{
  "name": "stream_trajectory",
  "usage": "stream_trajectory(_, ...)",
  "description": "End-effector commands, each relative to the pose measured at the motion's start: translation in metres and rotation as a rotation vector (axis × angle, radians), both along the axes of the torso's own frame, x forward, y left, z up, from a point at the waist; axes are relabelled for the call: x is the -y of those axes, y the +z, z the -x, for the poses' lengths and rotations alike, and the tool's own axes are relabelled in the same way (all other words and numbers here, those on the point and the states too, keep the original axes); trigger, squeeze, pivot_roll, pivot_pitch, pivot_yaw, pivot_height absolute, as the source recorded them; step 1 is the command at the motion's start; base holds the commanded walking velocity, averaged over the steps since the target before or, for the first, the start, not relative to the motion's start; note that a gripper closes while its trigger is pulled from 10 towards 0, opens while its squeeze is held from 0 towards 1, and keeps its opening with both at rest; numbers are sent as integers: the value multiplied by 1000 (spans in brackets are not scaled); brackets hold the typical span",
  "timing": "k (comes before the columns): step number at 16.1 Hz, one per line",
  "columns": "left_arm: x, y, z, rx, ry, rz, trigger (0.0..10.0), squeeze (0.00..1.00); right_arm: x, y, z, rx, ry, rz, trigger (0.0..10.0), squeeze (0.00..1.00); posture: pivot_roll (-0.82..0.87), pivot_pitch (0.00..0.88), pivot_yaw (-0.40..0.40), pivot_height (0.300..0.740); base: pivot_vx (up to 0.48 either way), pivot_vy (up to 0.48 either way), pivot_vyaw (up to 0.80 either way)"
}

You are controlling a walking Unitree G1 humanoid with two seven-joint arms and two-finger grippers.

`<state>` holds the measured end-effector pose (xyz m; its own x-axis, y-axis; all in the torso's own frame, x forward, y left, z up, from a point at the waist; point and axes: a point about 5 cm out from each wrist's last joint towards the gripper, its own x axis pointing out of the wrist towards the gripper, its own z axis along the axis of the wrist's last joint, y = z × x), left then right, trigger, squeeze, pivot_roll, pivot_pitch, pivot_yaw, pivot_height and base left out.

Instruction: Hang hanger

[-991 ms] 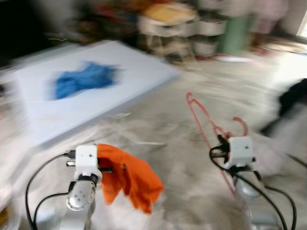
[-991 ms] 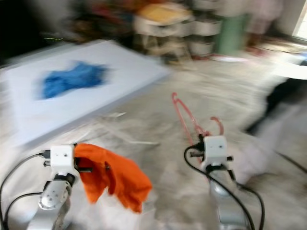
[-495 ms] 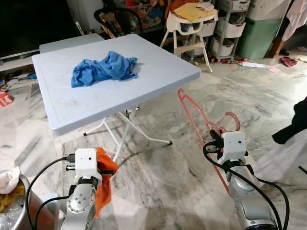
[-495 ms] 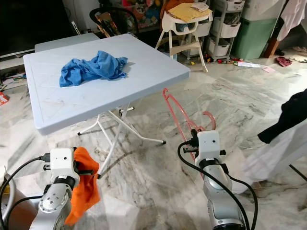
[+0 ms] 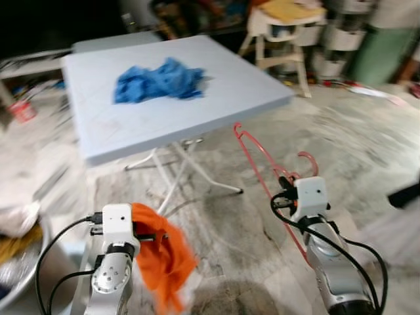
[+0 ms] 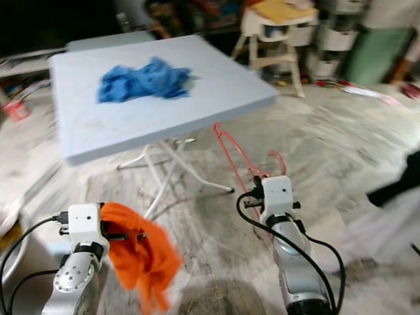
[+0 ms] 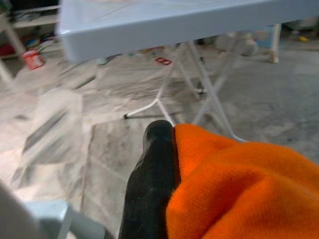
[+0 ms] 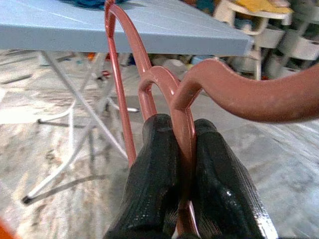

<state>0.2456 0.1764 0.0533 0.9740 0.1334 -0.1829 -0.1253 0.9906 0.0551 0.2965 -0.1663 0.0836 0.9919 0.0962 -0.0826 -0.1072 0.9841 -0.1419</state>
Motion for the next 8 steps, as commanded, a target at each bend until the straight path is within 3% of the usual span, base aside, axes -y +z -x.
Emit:
stream_trajectory(1, -6, 5, -2, 21, 49, -16, 10000, 0, -6, 2, -4, 5, 29, 19, 10000, 0, -64, 0, -10, 740, 0, 0, 0)
stream_trajectory(3, -5, 7, 0, 25, 46, -9, 10000, 0, -10, 4, -5, 8, 43, 10, 10000, 0, -52, 1, -18, 740, 0, 0, 0)
stream_trajectory(6, -19, 1, 18, 16, 122, -19, 10000, 0, -39, -3, -10, -19, 167, 4, 10000, 0, 37, 0, -72, 740, 0, 0, 0)
stream_trajectory(8, -16, 3, 23, 27, 148, 13, 10000, 0, -49, 2, -15, -12, 211, -15, 10000, 0, 38, 3, -97, 740, 0, 0, 0)
